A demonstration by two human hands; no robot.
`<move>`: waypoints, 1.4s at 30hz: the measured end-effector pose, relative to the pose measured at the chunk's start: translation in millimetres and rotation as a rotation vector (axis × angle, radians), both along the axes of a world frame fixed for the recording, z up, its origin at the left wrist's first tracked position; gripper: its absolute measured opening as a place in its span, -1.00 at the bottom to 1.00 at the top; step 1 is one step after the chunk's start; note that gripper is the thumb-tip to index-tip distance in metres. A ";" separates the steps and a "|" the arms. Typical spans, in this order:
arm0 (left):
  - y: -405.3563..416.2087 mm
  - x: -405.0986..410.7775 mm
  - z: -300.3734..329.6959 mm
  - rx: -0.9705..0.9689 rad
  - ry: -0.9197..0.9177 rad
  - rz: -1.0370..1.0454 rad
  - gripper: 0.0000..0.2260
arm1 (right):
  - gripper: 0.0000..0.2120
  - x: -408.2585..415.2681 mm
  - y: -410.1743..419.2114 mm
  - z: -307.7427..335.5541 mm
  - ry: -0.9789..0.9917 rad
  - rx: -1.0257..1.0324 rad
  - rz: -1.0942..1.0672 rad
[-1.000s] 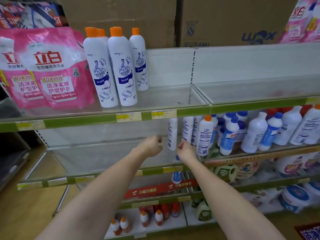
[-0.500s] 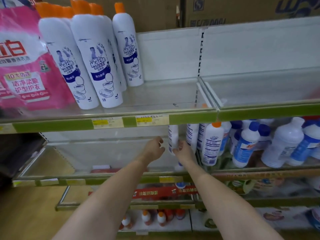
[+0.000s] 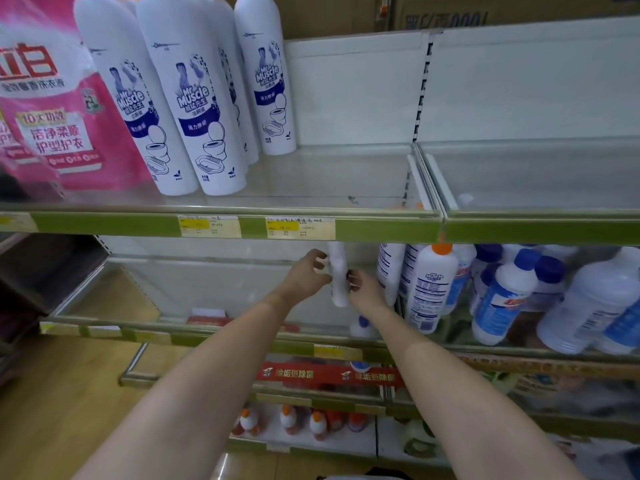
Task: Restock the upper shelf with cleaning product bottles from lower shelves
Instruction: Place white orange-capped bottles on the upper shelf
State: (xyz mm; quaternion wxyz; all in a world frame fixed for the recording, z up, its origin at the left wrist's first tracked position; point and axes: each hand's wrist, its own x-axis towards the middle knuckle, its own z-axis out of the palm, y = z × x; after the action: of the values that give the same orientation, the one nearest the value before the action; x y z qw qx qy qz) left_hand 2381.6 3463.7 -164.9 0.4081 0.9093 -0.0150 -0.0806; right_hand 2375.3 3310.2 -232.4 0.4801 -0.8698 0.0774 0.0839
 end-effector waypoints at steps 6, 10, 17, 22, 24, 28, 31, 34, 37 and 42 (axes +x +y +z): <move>-4.6 1.2 10.0 -0.250 0.039 0.211 -0.60 | -0.49 -3.8 13.5 -0.8 0.081 0.028 0.161; -12.1 3.4 13.3 -0.214 0.022 0.252 -0.60 | -0.53 3.7 12.4 -4.5 0.069 0.024 0.151; -18.1 5.4 18.2 -0.204 0.002 0.258 -0.64 | -0.57 3.8 3.5 5.9 0.092 0.009 0.147; -7.1 6.1 22.0 -0.196 0.031 0.192 -0.64 | -0.57 1.4 0.8 9.1 0.105 -0.017 0.168; -0.5 3.4 25.3 -0.194 0.045 0.134 -0.64 | -0.55 0.7 1.8 10.2 0.111 -0.016 0.176; 21.6 -5.0 37.3 -0.150 0.180 -0.088 -0.68 | -0.49 1.7 9.3 8.6 0.117 0.003 0.195; 34.7 -10.6 45.3 -0.078 0.311 -0.209 -0.62 | -0.46 -4.7 22.5 16.6 0.140 -0.004 0.295; 41.6 -18.7 47.4 -0.112 0.329 -0.182 -0.62 | -0.47 -8.2 33.1 16.4 0.155 0.004 0.294; 44.8 -28.2 42.0 -0.193 0.284 -0.116 -0.60 | -0.47 -13.9 41.8 16.3 0.137 -0.003 0.257; 54.3 -38.6 34.8 -0.172 0.182 -0.078 -0.57 | -0.45 -27.7 54.5 18.4 0.126 -0.055 0.242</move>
State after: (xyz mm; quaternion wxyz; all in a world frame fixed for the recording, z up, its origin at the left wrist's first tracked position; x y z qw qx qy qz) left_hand 2343.1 3518.1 -130.0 0.4807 0.8586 -0.0201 -0.1772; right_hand 2347.6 3364.7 -214.0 0.4366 -0.8786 0.0042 0.1934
